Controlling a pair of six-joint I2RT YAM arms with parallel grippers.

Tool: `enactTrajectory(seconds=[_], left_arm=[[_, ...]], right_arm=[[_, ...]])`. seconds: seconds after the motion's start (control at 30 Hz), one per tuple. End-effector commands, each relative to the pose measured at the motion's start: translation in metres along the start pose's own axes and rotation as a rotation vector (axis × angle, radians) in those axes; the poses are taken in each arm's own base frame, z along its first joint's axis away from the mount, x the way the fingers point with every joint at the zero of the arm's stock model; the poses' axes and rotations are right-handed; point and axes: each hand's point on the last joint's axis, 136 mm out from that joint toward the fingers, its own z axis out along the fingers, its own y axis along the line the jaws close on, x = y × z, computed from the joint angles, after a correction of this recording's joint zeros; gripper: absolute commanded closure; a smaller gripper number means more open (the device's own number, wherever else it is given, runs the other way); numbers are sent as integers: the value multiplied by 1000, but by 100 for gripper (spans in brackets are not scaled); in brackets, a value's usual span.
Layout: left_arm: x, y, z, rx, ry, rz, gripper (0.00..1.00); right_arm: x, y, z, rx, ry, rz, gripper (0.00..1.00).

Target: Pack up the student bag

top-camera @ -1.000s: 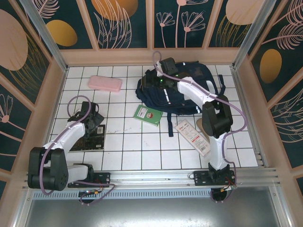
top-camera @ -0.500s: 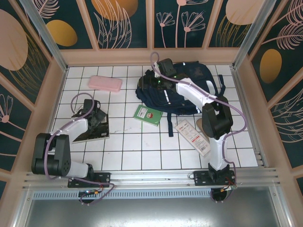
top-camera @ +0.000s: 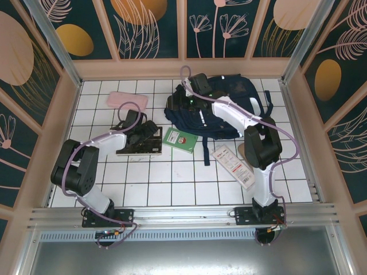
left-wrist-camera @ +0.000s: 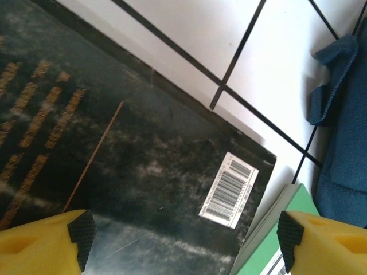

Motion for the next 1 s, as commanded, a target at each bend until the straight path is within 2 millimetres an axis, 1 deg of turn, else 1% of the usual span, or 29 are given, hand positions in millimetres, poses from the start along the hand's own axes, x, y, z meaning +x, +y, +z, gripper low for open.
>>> enactTrajectory(seconds=[0.0,0.07,0.13,0.23,0.3,0.33,0.47,0.53,0.63,0.73,0.83,0.9,0.97], left_arm=[[-11,5,-28,-38,-57,4,14],[-14,13,-40,-63,-85,-8,14],[-12,28,-48,-99,-99,-53,14],[-3,49,-54,-105,-87,-138,15],[5,63,-54,-102,-71,-200,16],[9,67,-55,-87,-66,-230,17],[23,74,-54,-31,-51,-313,18],[26,77,-50,-20,-45,-326,19],[29,78,-45,-16,-31,-316,22],[30,79,-38,-9,-28,-304,29],[29,83,-33,-28,-21,-286,31],[27,85,-30,-43,-24,-264,31],[22,87,-28,-56,-28,-237,31]], right_arm=[[12,21,11,-73,34,-33,15],[20,28,21,-94,62,-53,20],[28,36,33,-111,91,-83,25],[39,45,53,-133,136,-124,31],[45,51,65,-144,160,-149,32],[48,53,71,-148,173,-161,32],[56,57,95,-156,207,-197,32],[62,55,108,-151,224,-210,32],[67,54,124,-140,226,-232,31],[72,52,140,-123,226,-252,29],[82,47,153,-114,248,-256,28],[91,44,158,-110,272,-259,29],[102,43,158,-113,301,-263,29]])
